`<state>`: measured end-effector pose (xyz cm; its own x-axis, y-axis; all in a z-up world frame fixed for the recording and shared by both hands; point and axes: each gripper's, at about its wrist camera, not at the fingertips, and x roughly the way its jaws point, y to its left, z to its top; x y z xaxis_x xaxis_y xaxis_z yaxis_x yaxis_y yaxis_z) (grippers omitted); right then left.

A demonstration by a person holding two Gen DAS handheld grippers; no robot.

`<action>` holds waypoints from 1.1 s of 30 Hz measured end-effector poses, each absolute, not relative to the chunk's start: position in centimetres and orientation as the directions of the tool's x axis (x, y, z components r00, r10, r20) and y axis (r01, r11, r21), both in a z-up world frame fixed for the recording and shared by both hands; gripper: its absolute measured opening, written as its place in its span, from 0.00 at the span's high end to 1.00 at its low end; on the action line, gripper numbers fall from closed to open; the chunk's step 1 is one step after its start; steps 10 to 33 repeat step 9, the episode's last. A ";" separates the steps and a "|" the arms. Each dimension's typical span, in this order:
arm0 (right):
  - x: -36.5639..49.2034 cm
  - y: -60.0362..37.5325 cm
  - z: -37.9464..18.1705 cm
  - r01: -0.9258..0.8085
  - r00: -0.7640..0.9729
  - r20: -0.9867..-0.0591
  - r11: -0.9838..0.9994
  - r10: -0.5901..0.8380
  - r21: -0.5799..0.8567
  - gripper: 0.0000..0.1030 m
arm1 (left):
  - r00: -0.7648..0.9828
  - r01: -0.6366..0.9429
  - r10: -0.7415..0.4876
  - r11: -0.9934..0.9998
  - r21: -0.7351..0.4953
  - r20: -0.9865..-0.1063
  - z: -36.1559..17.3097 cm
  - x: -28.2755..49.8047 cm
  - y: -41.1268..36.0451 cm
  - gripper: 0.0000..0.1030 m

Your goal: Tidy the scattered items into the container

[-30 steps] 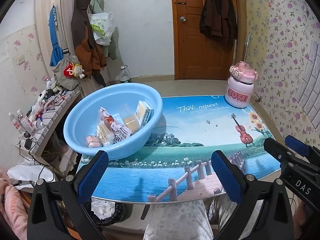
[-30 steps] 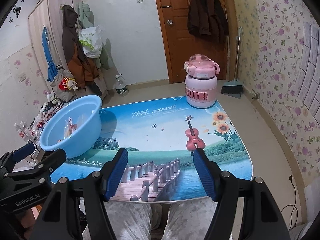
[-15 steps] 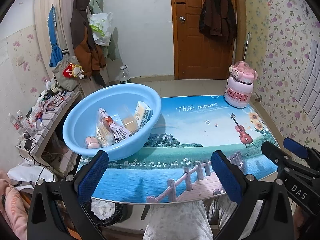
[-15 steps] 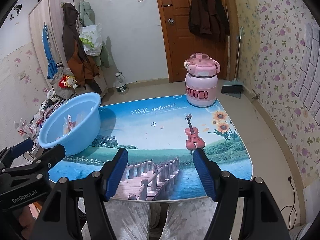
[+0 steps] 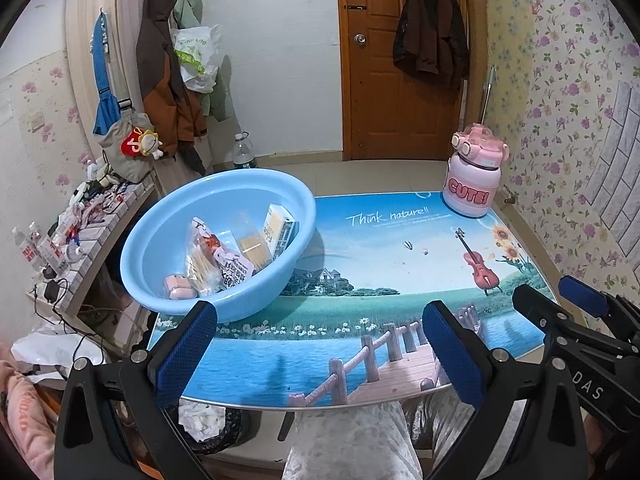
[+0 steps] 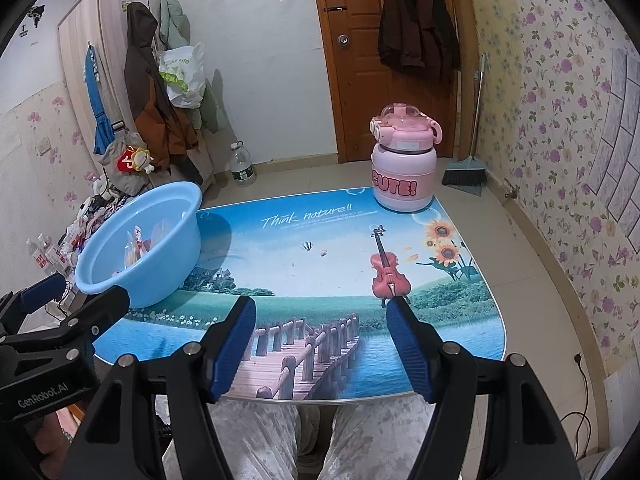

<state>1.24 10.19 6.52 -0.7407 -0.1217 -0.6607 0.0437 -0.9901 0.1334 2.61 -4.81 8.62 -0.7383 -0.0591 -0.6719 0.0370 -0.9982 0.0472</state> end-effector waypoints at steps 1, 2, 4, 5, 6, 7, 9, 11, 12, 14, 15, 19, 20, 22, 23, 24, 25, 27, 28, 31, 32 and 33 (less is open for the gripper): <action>1.2 10.2 6.5 0.043 -0.741 -0.661 -0.990 -0.121 0.132 0.33 | -0.739 0.037 -0.059 -0.998 0.047 -0.671 8.6 2.6 -4.8 0.00; 1.2 10.1 6.5 0.044 -0.740 -0.661 -0.990 -0.121 0.132 0.33 | -0.739 0.037 -0.059 -0.998 0.047 -0.671 8.6 2.6 -4.8 0.00; 1.2 10.1 6.4 0.045 -0.739 -0.662 -0.990 -0.121 0.131 0.33 | -0.741 0.035 -0.058 -0.998 0.048 -0.668 8.6 2.6 -4.8 0.00; 1.3 10.1 6.4 0.045 -0.740 -0.662 -0.990 -0.121 0.130 0.33 | -0.743 0.034 -0.059 -0.998 0.050 -0.666 8.7 2.6 -4.8 0.00; 1.3 10.1 6.5 0.046 -0.740 -0.662 -0.990 -0.122 0.131 0.33 | -0.746 0.035 -0.062 -0.998 0.054 -0.663 8.7 2.7 -4.8 0.00; 1.2 10.1 6.4 0.046 -0.740 -0.661 -0.990 -0.122 0.131 0.33 | -0.748 0.036 -0.066 -0.998 0.059 -0.661 8.8 2.7 -4.8 0.00; 1.3 10.1 6.4 0.047 -0.740 -0.662 -0.990 -0.122 0.130 0.33 | -0.746 0.033 -0.065 -0.998 0.060 -0.663 8.8 2.7 -4.7 0.00; 1.3 10.1 6.4 0.047 -0.740 -0.662 -0.990 -0.122 0.130 0.33 | -0.746 0.033 -0.065 -0.998 0.060 -0.663 8.8 2.7 -4.7 0.00; 1.3 10.1 6.4 0.047 -0.740 -0.662 -0.990 -0.122 0.130 0.33 | -0.746 0.033 -0.065 -0.998 0.060 -0.663 8.8 2.7 -4.7 0.00; 1.3 10.1 6.4 0.047 -0.740 -0.662 -0.990 -0.122 0.130 0.33 | -0.746 0.033 -0.065 -0.998 0.060 -0.663 8.8 2.7 -4.7 0.00; 1.3 10.1 6.4 0.047 -0.740 -0.662 -0.990 -0.122 0.130 0.33 | -0.746 0.033 -0.065 -0.998 0.060 -0.663 8.8 2.7 -4.7 0.00; 1.3 10.1 6.4 0.047 -0.740 -0.662 -0.990 -0.122 0.130 0.33 | -0.746 0.033 -0.065 -0.998 0.060 -0.663 8.8 2.7 -4.7 0.00; 1.3 10.1 6.4 0.047 -0.740 -0.662 -0.990 -0.122 0.130 0.33 | -0.746 0.033 -0.065 -0.998 0.060 -0.663 8.8 2.7 -4.7 0.00; 1.3 10.1 6.4 0.047 -0.740 -0.662 -0.990 -0.122 0.130 0.33 | -0.746 0.033 -0.065 -0.998 0.060 -0.663 8.8 2.7 -4.7 0.00; 1.3 10.1 6.4 0.047 -0.740 -0.662 -0.990 -0.122 0.130 0.33 | -0.746 0.033 -0.065 -0.998 0.060 -0.663 8.8 2.7 -4.7 0.00; 1.3 10.1 6.4 0.047 -0.740 -0.662 -0.990 -0.122 0.130 0.33 | -0.746 0.033 -0.065 -0.998 0.060 -0.663 8.8 2.7 -4.7 0.00; 1.3 10.1 6.4 0.047 -0.740 -0.662 -0.990 -0.122 0.130 0.33 | -0.746 0.033 -0.065 -0.998 0.060 -0.663 8.8 2.7 -4.7 0.00; 1.3 10.1 6.4 0.047 -0.740 -0.662 -0.990 -0.122 0.130 0.33 | -0.746 0.033 -0.065 -0.998 0.060 -0.663 8.8 2.7 -4.7 0.00; 1.3 10.1 6.4 0.047 -0.740 -0.662 -0.990 -0.122 0.130 0.33 | -0.746 0.033 -0.065 -0.998 0.060 -0.663 8.8 2.7 -4.7 0.00; 1.3 10.1 6.4 0.047 -0.740 -0.662 -0.990 -0.122 0.130 0.33 | -0.746 0.033 -0.065 -0.998 0.060 -0.663 8.8 2.7 -4.7 0.00; 1.3 10.1 6.4 0.047 -0.740 -0.662 -0.990 -0.122 0.130 0.33 | -0.746 0.033 -0.065 -0.998 0.060 -0.663 8.8 2.7 -4.7 0.00; 1.3 10.1 6.4 0.047 -0.740 -0.662 -0.990 -0.122 0.130 0.33 | -0.746 0.033 -0.065 -0.998 0.060 -0.663 8.8 2.7 -4.7 0.00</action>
